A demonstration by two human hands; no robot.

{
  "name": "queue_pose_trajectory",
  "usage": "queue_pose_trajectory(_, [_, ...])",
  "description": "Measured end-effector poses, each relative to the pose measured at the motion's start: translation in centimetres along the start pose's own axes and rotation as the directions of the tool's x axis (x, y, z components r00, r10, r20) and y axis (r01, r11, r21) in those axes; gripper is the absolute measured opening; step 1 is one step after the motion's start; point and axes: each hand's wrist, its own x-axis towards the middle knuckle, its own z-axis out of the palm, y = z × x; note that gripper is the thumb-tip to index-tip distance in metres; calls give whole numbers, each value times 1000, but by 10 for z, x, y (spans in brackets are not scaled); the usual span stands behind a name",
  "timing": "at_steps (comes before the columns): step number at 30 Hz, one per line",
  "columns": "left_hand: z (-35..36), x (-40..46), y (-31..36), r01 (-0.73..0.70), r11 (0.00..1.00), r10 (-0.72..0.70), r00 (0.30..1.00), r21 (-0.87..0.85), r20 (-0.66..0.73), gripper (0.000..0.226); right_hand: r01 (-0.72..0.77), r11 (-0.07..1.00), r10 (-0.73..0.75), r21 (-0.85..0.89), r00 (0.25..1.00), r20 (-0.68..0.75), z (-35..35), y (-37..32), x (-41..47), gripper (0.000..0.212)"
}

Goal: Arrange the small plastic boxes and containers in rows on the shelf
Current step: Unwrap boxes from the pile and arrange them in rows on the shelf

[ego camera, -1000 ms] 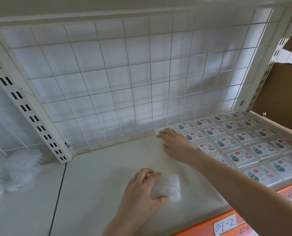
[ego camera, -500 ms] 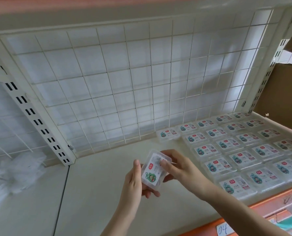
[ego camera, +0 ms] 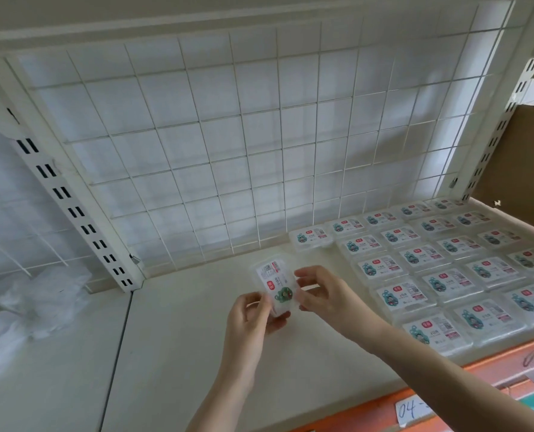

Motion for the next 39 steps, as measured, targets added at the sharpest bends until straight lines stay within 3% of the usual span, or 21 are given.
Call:
queue_pose_trajectory(4, [0, 4, -4, -63, 993, 63, 998, 97, 2, 12, 47, 991, -43, -129, 998, 40, 6, 2, 3, 38])
queue_pose_trajectory(6, [-3, 13, -5, -118, 968, 126, 992, 222, -21, 14, 67, 959, -55, -275, 997, 50, 6, 7, 7, 39])
queue_pose_trajectory(10, [-9, 45, -2, -234, 780, 269, 963, 581, 25, 26, 119, 869, -112, -481, 993, 43, 6, 19, 6, 38])
queue_pose_trajectory(15, [-2, 86, 8, -284, 606, 332, 939, 743, 88, 23, 173, 845, -183, -506, 983, 30, 8, 20, 6, 31])
queue_pose_trajectory(18, [4, 94, 11, -344, 415, 449, 883, 842, 139, 30, 181, 839, -204, -513, 979, 12, 4, 21, 9, 28])
queue_pose_trajectory(20, [6, 90, 9, -441, 223, 510, 813, 869, 282, 34, 180, 830, -211, -528, 978, 2, 0, 21, 11, 27])
queue_pose_trajectory(24, [5, 79, 2, -522, -26, 379, 784, 852, 492, 38, 176, 795, -221, -581, 975, -7, -8, 22, 12, 25])
queue_pose_trajectory(29, [6, 92, 2, -494, -11, 384, 801, 870, 460, 52, 170, 771, -227, -613, 974, -16, -13, 19, 13, 21])
queue_pose_trajectory(39, [25, 119, 9, -482, 6, 373, 814, 876, 445, 42, 158, 793, -173, -589, 984, 31, -17, 18, 7, 19])
